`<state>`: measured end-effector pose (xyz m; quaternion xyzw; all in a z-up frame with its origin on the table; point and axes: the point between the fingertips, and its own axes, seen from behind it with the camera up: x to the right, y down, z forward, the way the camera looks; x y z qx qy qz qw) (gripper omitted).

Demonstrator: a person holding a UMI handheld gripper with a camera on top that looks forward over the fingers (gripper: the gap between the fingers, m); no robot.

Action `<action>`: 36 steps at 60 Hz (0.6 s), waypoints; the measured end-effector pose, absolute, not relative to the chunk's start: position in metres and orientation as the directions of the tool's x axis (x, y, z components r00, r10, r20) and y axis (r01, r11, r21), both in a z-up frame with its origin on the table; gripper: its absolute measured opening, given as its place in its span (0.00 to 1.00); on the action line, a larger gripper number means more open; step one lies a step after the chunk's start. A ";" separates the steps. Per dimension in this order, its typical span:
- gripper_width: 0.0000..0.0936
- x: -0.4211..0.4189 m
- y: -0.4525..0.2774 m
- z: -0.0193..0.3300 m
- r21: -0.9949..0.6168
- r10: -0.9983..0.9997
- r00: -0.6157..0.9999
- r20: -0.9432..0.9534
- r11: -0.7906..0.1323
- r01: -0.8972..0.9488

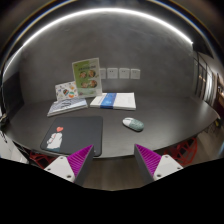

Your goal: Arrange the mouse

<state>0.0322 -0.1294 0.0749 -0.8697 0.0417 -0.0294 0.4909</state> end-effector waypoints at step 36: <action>0.90 0.108 -0.010 -0.021 -0.770 -0.148 0.985 0.083 -0.637 -0.031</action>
